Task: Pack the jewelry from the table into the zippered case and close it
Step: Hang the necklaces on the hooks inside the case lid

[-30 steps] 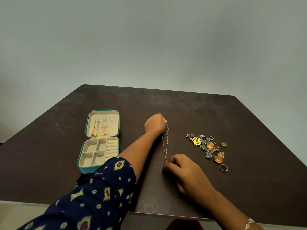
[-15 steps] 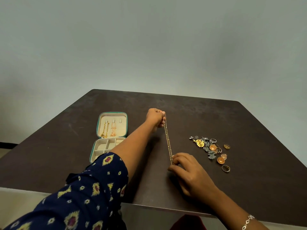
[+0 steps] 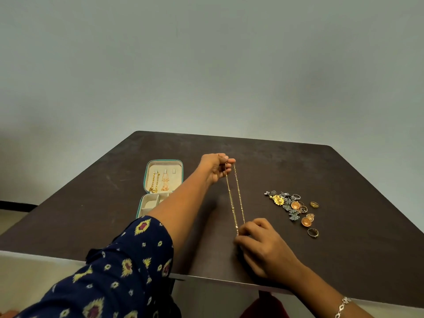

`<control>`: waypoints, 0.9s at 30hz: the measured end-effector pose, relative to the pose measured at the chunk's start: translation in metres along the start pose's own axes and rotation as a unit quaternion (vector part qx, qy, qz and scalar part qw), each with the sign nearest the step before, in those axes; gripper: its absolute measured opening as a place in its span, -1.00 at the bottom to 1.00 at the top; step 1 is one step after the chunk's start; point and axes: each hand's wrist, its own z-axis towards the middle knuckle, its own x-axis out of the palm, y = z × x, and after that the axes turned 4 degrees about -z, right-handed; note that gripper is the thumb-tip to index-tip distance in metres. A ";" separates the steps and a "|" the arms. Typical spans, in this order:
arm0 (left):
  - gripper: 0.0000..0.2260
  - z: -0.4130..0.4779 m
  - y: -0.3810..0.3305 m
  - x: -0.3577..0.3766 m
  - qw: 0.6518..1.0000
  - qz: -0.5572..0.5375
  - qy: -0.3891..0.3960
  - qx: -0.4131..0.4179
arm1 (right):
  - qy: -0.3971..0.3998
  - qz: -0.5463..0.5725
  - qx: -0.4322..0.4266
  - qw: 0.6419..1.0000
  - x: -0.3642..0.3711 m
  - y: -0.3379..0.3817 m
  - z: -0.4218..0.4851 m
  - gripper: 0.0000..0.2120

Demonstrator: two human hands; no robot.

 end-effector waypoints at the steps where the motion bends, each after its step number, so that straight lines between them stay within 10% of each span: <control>1: -0.83 0.000 -0.002 -0.003 1.000 -0.009 -0.002 0.005 | -0.003 0.010 0.008 1.000 0.000 0.001 0.000 -0.86; 5: -0.77 -0.008 -0.005 -0.009 1.000 0.000 0.014 0.020 | -0.042 0.202 0.140 0.968 -0.007 0.008 0.007 -0.85; 9: -0.77 -0.020 0.002 -0.008 0.998 0.036 0.030 0.050 | -0.109 0.485 0.345 0.797 -0.020 0.013 0.022 -0.86; 14: -0.81 -0.040 0.019 -0.002 0.990 0.082 0.068 0.094 | -0.179 0.579 0.460 0.649 -0.028 0.007 0.027 -0.74; 27: -0.91 -0.079 0.042 0.009 0.965 0.164 0.179 0.094 | -0.196 0.573 0.476 0.638 -0.029 0.003 0.027 -0.65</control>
